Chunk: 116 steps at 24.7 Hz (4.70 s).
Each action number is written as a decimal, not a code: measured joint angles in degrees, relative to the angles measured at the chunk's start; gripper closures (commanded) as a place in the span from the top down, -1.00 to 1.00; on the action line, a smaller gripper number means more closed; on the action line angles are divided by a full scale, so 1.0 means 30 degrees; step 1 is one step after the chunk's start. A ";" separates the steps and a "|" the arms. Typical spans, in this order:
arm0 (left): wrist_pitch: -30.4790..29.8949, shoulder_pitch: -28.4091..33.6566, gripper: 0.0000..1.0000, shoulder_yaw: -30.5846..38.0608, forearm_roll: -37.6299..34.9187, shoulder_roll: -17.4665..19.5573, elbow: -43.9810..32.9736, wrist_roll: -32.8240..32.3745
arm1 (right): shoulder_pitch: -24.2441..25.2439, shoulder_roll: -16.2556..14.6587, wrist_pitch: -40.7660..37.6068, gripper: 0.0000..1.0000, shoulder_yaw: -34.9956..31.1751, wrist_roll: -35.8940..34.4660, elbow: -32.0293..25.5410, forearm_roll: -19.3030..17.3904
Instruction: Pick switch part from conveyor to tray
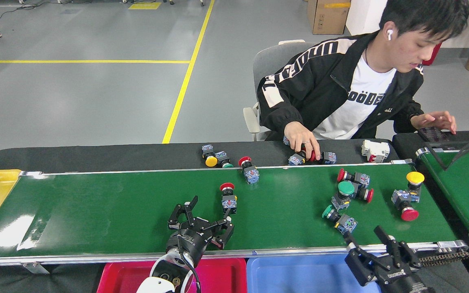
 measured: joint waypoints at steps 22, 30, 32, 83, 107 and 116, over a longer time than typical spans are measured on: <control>-0.2579 0.1343 -0.80 0.1409 0.0920 0.0965 -0.2672 0.0093 | -0.4940 0.0352 0.3641 0.42 0.7538 0.1109 0.3644 0.3713; -0.6867 0.8905 -0.06 0.5885 0.1260 0.2846 -1.0084 0.0520 | -0.6349 0.0313 0.4192 -0.68 0.9154 0.1509 0.5374 0.3604; -0.7653 0.9982 0.42 0.7100 0.1517 0.2882 -1.0615 0.0755 | -0.6351 0.0318 0.3654 -0.72 0.9197 0.1509 0.5361 0.3520; 0.1164 -0.8844 0.54 0.5733 -0.0040 0.2129 1.2298 0.0221 | -0.5324 0.2683 0.5400 0.86 0.8947 0.0743 0.3235 0.5184; -0.0530 -0.7676 -0.84 0.5666 0.2056 0.3443 1.1724 0.1768 | -1.2742 0.3409 0.8397 -0.40 1.2659 -0.0105 1.3435 0.3264; -0.5380 0.4399 -0.81 0.5613 0.2783 0.3405 -0.5203 0.1463 | -0.8612 0.0834 0.3567 -0.26 1.2637 0.0097 0.5686 0.1381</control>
